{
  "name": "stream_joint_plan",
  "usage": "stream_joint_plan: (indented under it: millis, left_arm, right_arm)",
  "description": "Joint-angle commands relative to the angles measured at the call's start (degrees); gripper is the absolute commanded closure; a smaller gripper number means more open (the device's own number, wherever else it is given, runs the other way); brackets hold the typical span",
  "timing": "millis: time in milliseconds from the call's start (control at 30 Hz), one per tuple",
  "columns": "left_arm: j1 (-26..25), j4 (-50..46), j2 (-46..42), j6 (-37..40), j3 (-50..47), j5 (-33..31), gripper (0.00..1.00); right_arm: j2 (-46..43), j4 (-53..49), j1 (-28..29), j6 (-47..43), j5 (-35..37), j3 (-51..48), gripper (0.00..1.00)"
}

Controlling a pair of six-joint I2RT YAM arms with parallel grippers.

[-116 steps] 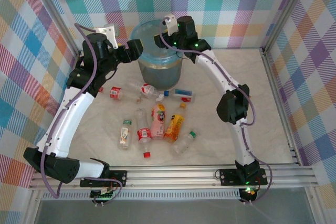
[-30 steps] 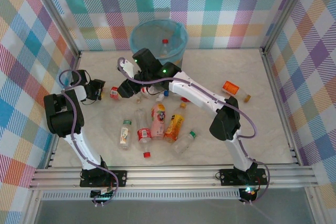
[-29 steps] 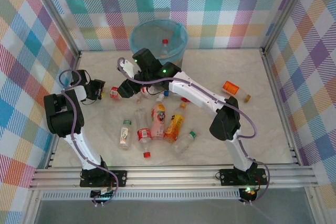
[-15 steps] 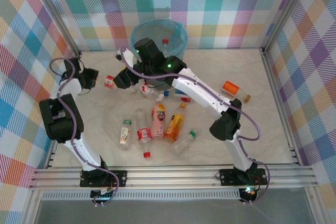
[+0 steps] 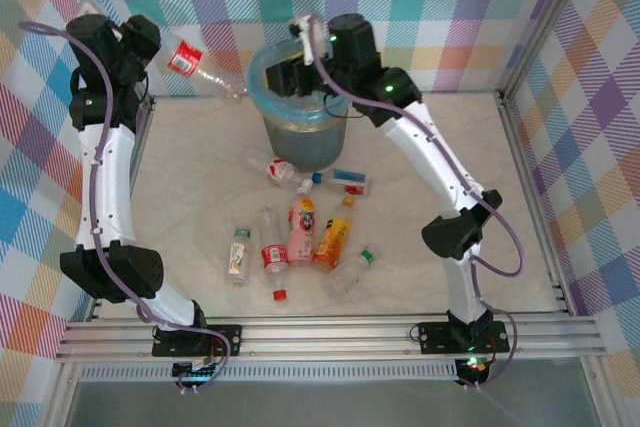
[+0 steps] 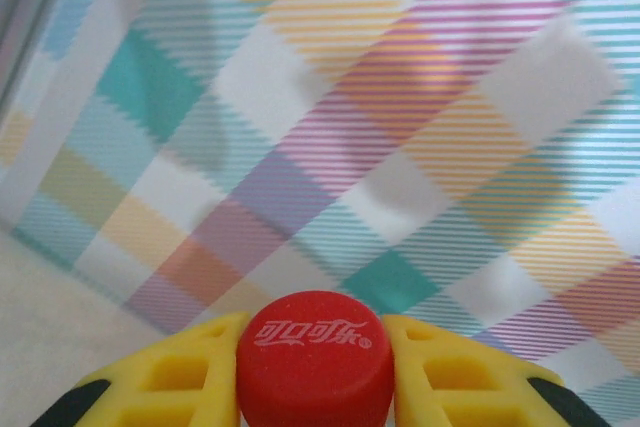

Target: Put the plastic bottles in the bin

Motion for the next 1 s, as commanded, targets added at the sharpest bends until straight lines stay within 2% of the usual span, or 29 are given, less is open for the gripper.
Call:
stream_joint_plan:
  millis: [0,100,167,433,767,967]
  left_arm:
    - [-4.28,-0.79,-0.96,8.45,5.45,-6.60,1.00]
    - [-10.80,2.02,0.52,15.44,9.84,-9.60,1.00]
    - [-14.40,1.89,3.33,18.64,14.14,-9.35,1.00]
    - [-24.51,-10.65,23.35,28.94,40.55,-5.03,1.00]
    - [-30.00,-16.16,31.47,35.99,41.30,-1.59,1.00]
    - [-30.52,-17.56,33.64,37.45,37.26,-1.82,1.00]
  right_arm:
    - [-3.99,-0.03,0.18,1.49,1.43,-0.37,0.43]
    - [-6.38,0.91,-0.05,0.00,3.55,-2.94,0.43]
    - [-8.05,1.21,-0.39,-0.54,5.45,-4.72,0.43]
    - [-18.26,6.11,-3.79,-0.14,12.64,-19.92,0.44]
    - [-23.40,8.15,-7.03,0.74,13.02,-30.46,0.44]
    - [-23.36,8.86,-7.21,0.81,11.75,-33.41,0.43]
